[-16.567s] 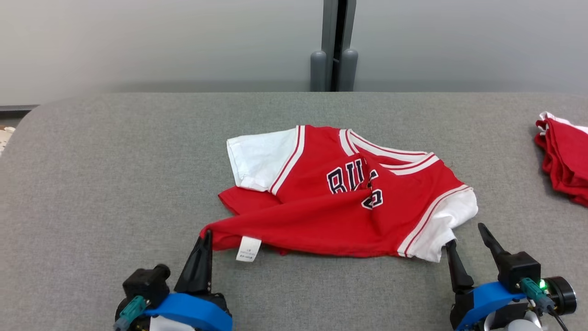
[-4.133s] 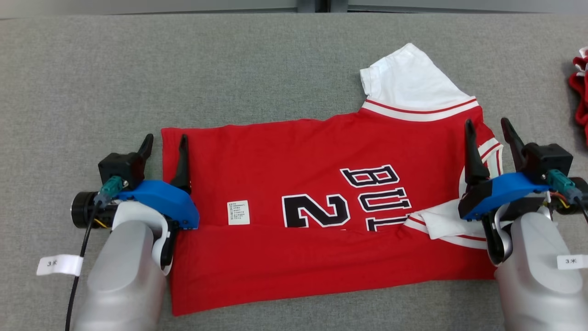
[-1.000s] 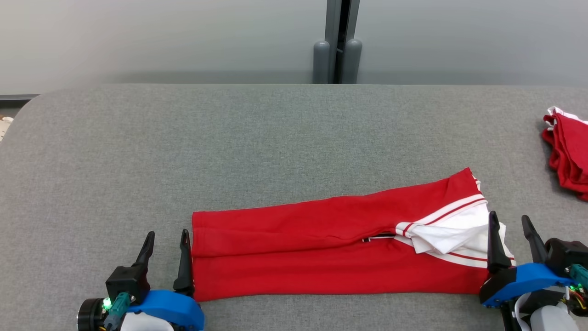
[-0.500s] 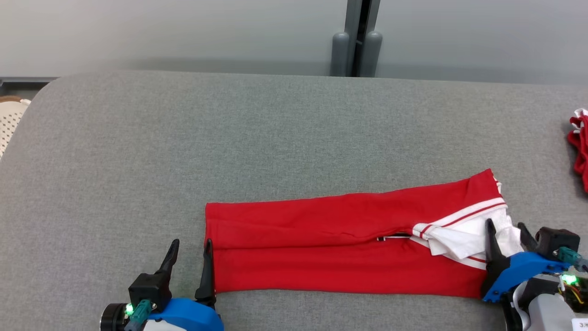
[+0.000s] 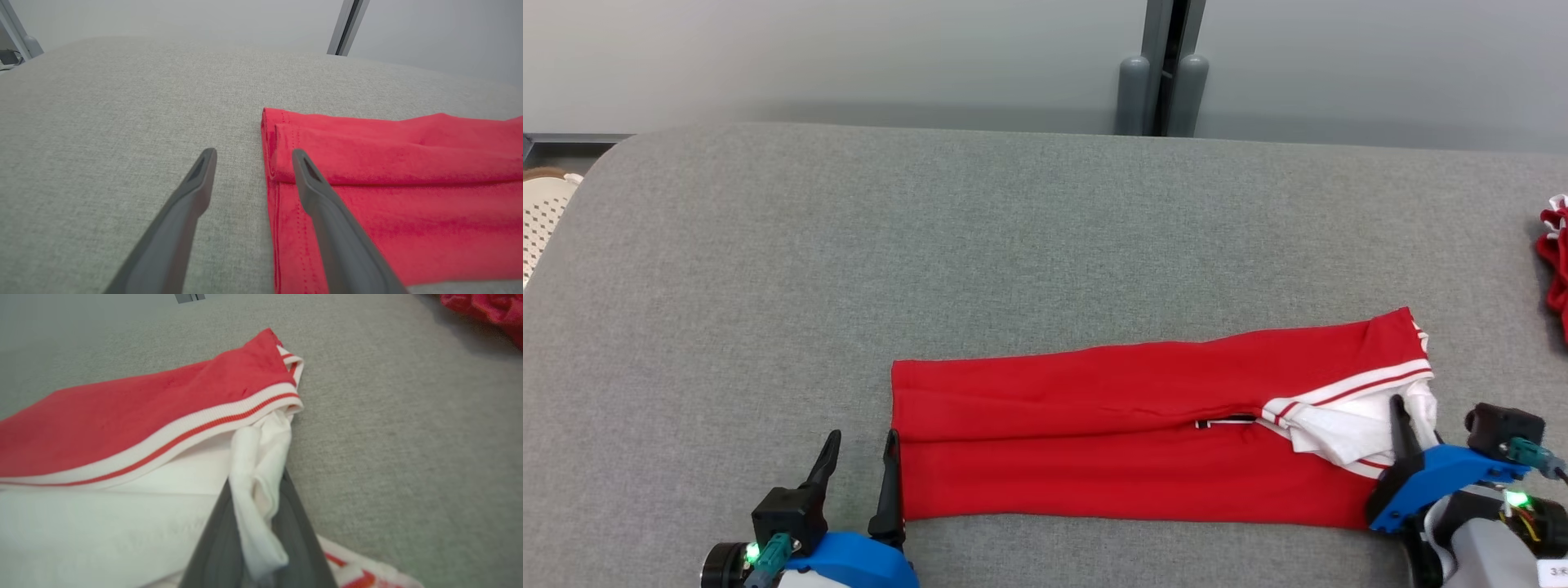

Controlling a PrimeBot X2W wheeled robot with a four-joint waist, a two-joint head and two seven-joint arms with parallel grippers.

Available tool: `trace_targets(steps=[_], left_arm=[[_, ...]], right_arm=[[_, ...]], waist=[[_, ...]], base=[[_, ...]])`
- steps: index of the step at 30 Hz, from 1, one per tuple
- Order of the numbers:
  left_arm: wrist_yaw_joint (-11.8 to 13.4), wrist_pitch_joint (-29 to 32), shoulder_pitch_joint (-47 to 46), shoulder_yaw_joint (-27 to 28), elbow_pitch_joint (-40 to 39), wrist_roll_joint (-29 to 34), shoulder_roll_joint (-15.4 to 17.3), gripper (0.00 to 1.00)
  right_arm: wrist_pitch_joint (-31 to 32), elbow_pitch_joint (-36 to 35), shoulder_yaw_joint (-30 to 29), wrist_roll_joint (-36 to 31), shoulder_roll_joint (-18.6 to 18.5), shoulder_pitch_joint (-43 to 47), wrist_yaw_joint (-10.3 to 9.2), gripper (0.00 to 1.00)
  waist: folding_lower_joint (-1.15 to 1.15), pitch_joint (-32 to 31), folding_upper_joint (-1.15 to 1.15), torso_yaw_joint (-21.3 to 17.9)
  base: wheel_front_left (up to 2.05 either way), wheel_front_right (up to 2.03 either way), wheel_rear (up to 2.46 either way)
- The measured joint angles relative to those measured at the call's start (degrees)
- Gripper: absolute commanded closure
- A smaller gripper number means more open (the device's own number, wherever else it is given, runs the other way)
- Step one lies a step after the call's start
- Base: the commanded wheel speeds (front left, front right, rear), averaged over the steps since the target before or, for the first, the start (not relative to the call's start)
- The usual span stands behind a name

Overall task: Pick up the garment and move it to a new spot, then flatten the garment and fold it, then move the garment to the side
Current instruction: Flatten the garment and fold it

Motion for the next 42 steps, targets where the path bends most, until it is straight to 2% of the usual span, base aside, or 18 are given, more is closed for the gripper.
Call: trace_targets(steps=[2,4,8,11,16,23,32,33,34,38,42], left_arm=[[-0.09,0.0,0.03,-0.13,0.03,0.0,0.02,0.0],[-0.09,0.0,0.01,-0.38,0.1,-0.07,0.03,0.0],[-0.1,0.0,0.02,-1.2,0.34,-0.58,0.0,0.0],[-0.09,0.0,0.12,-2.01,0.57,-1.07,-0.03,0.0],[0.16,0.0,0.78,-3.27,0.96,-1.64,-0.01,0.0],[0.41,0.0,1.22,-4.17,1.64,-2.0,-0.01,0.0],[0.44,0.0,1.82,-5.33,2.41,-2.16,0.0,0.0],[0.45,0.01,1.84,-5.31,2.5,-2.18,0.0,0.0],[0.46,0.0,1.88,-5.35,2.58,-2.23,0.01,0.0],[0.93,0.0,2.11,-4.94,2.58,-2.5,0.01,0.0],[1.07,0.0,2.11,-3.96,2.22,-2.43,-0.01,0.0]], right_arm=[[0.03,-1.65,-1.37,-0.08,-1.08,0.46,0.0,1.0],[0.19,-6.2,-2.91,-0.63,-2.12,1.76,-0.11,1.0],[0.16,-16.17,-2.68,-1.42,-0.37,4.08,-0.15,1.0],[0.13,-22.43,0.77,-0.54,1.42,6.58,-0.15,1.0],[0.13,-29.03,10.26,4.36,2.97,10.47,-0.15,1.0],[0.13,-31.4,24.08,13.88,3.27,12.03,-0.15,1.0],[0.13,-27.89,35.2,21.82,3.38,7.47,-0.15,1.0],[0.12,-27.35,36.21,22.79,3.38,6.92,-0.15,0.72],[0.13,-26.72,37.31,23.96,3.38,6.46,-0.15,0.0],[0.13,-26.72,38.96,25.54,3.47,4.81,-0.15,0.0],[0.12,-26.79,35.34,23.08,3.49,4.88,-0.15,0.0]], waist=[[0.0,-0.27,0.0,-0.25],[0.0,-0.54,0.0,-0.43],[0.0,-1.24,0.0,-0.23],[0.0,-1.89,0.0,0.52],[0.0,-2.91,0.0,2.78],[0.0,-3.87,0.0,7.56],[0.0,-4.06,0.0,13.56],[-0.01,-3.95,0.0,13.9],[0.0,-3.85,0.0,14.13],[0.0,-3.59,0.0,13.2],[-0.01,-3.43,0.0,10.43]], base=[[0.0,0.0,0.0],[0.0,0.0,0.0],[0.0,0.0,0.0],[0.0,0.0,0.0],[0.0,0.0,0.0],[0.0,0.0,0.0],[0.0,0.0,0.0],[0.0,0.0,0.0],[0.0,0.0,0.0],[0.0,0.0,0.0],[0.0,0.0,0.0]])
